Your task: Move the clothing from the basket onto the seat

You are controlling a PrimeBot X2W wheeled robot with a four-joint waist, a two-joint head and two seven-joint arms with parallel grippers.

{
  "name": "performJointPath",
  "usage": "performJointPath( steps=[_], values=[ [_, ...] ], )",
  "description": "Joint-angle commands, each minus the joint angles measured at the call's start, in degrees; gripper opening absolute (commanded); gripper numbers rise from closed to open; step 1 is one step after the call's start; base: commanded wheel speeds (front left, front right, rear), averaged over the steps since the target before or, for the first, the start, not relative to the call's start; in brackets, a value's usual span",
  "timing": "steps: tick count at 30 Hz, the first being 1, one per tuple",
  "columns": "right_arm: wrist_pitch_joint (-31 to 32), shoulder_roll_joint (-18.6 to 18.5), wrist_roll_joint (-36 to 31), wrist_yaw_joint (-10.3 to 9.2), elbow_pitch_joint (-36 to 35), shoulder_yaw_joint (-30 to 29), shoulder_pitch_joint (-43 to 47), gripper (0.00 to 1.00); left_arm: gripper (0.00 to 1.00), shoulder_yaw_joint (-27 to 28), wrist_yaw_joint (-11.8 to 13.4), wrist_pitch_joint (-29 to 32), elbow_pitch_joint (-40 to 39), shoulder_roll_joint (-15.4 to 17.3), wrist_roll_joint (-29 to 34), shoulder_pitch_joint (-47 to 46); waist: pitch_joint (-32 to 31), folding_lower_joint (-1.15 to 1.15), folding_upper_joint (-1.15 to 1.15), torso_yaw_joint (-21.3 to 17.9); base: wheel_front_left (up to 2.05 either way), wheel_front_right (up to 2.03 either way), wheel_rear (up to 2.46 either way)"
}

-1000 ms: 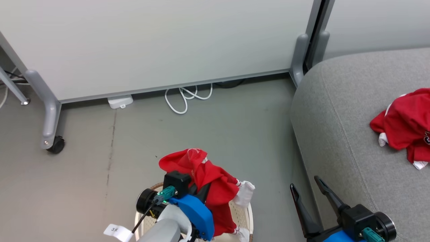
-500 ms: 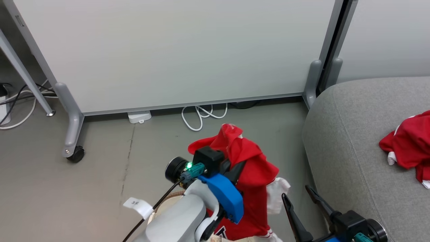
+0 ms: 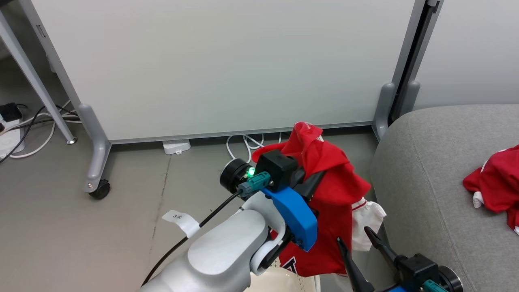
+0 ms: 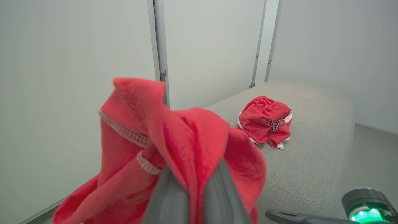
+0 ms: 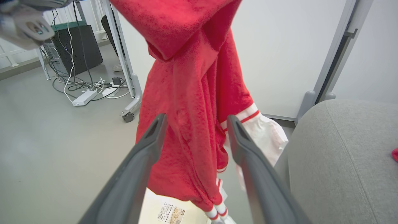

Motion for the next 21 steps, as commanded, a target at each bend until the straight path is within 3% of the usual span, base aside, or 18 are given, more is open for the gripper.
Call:
performJointPath(
  steps=[1, 21],
  values=[
    [0.12, -0.02, 0.14, 0.03, 0.16, 0.12, -0.51, 1.0, 0.0, -0.88, 0.62, -0.11, -0.8, -0.03, -0.97, -1.59, -0.17, 0.0, 0.0, 0.16, 0.0, 0.0, 0.0],
    [0.86, -0.02, 0.72, 0.03, 1.11, 1.07, -1.66, 1.0, 0.0, -7.98, 3.25, -2.02, -2.2, -0.01, -7.45, -4.49, -0.97, 0.0, 0.0, 0.09, 0.0, 0.0, 0.0]
  ],
)
